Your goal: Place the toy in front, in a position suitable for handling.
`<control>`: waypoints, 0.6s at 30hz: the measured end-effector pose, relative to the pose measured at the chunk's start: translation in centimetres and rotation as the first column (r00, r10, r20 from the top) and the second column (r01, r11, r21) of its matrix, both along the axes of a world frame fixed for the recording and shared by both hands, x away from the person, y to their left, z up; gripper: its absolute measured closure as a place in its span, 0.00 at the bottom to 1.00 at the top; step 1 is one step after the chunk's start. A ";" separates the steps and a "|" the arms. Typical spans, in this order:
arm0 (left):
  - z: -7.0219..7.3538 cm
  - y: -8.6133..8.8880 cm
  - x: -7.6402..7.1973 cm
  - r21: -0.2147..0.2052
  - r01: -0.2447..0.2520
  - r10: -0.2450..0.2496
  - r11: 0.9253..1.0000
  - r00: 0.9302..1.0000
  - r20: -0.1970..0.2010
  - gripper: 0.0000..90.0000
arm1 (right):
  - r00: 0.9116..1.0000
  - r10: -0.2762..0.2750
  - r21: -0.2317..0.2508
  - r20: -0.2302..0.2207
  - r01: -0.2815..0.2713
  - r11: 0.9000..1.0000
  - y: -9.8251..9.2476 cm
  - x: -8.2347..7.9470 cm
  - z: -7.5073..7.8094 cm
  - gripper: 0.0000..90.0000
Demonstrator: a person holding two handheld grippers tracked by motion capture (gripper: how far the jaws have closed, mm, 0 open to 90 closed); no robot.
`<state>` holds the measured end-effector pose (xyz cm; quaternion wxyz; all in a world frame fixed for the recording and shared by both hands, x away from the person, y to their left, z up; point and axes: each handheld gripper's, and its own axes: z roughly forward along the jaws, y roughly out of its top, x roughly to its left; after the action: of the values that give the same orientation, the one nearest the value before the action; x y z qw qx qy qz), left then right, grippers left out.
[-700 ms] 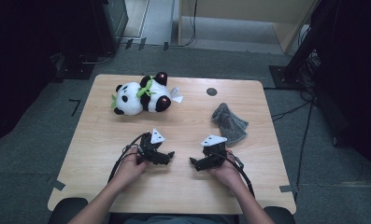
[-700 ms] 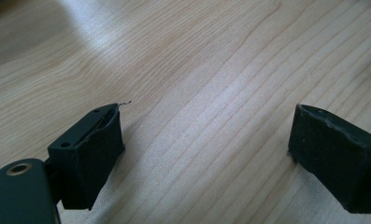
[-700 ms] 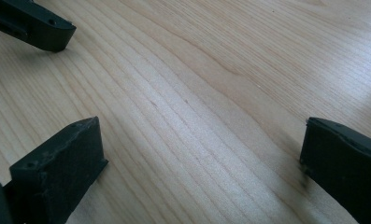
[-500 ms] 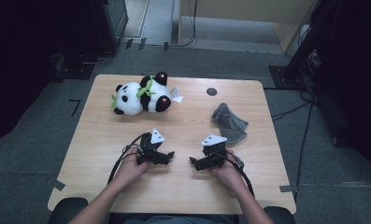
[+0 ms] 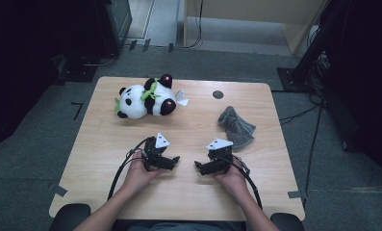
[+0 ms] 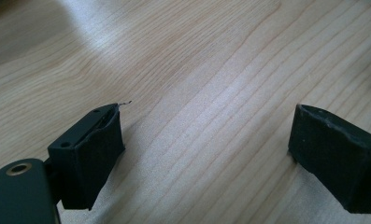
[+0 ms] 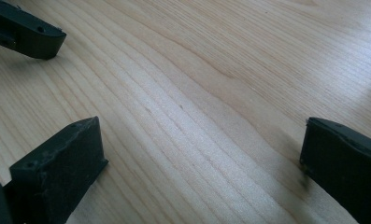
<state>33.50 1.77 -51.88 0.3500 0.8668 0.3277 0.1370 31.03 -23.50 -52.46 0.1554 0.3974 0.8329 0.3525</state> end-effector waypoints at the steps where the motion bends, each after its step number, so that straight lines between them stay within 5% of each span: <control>1: 0.0 0.0 0.0 0.000 0.000 0.000 1.000 1.000 0.000 0.11 | 1.000 0.000 0.000 0.000 0.000 1.000 0.0 0.0 0.0 0.00; 18: 0.1 0.8 0.0 -0.002 0.044 -0.044 0.999 0.999 0.003 0.15 | 1.000 -0.003 0.012 0.011 0.003 1.000 -0.2 0.0 0.2 0.11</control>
<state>33.46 2.55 -51.78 0.3543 0.8733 0.3080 0.1303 31.01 -23.67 -52.26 0.1584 0.3976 0.8293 0.3594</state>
